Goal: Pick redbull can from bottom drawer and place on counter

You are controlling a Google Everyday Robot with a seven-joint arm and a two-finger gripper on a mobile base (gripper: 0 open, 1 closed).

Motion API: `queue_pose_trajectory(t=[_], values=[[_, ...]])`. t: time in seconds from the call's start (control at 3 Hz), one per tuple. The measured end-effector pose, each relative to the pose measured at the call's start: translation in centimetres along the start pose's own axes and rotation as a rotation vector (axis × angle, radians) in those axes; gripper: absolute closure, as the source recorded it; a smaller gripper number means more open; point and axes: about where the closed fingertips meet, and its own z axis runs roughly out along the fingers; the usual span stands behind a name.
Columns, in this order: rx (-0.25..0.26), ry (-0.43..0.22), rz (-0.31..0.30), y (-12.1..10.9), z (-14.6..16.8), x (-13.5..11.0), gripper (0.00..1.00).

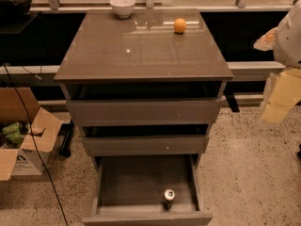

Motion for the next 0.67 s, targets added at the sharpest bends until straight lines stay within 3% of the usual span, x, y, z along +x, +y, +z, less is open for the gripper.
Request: queue_pose_trajectory(t=[0.33,0.67], values=[[0.0,0.0,0.0,0.0,0.0,0.0,0.0],[-0.011,-0.06,0.03,0.5,1.7,-0.3,0.0]])
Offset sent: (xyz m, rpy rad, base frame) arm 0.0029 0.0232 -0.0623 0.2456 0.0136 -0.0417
